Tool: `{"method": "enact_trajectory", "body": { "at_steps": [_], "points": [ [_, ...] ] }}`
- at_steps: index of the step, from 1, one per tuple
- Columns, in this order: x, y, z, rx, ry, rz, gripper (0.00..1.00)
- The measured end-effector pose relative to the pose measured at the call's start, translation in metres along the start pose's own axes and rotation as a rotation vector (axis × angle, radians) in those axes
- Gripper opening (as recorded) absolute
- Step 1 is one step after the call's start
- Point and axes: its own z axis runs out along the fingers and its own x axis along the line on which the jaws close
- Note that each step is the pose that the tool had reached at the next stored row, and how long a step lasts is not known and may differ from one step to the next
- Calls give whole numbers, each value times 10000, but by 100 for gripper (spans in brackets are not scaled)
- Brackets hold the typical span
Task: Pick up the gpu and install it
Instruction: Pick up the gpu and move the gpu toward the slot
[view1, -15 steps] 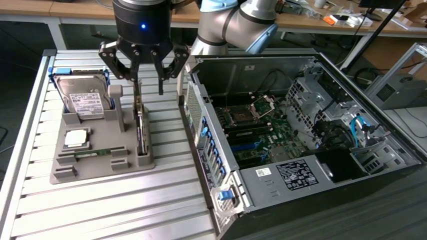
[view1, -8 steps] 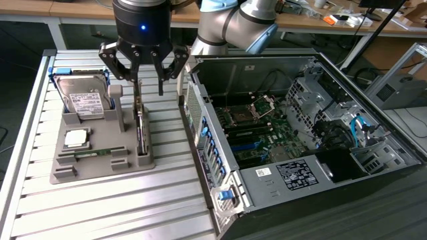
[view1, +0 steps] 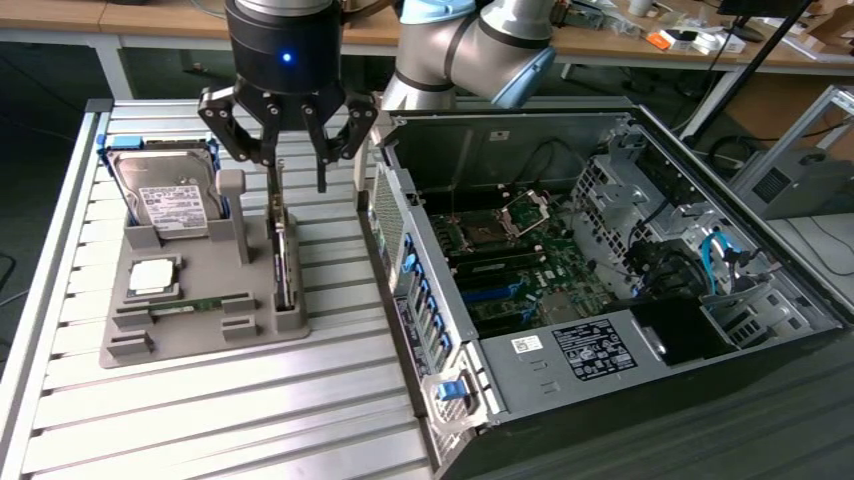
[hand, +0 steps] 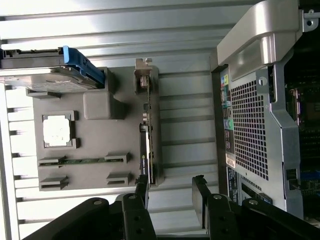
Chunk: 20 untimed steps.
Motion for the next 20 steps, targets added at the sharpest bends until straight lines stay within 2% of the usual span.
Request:
{"method": "enact_trajectory", "body": {
  "at_steps": [20],
  "points": [
    [4, -2, 48, 0, 0, 0, 48]
  ]
}}
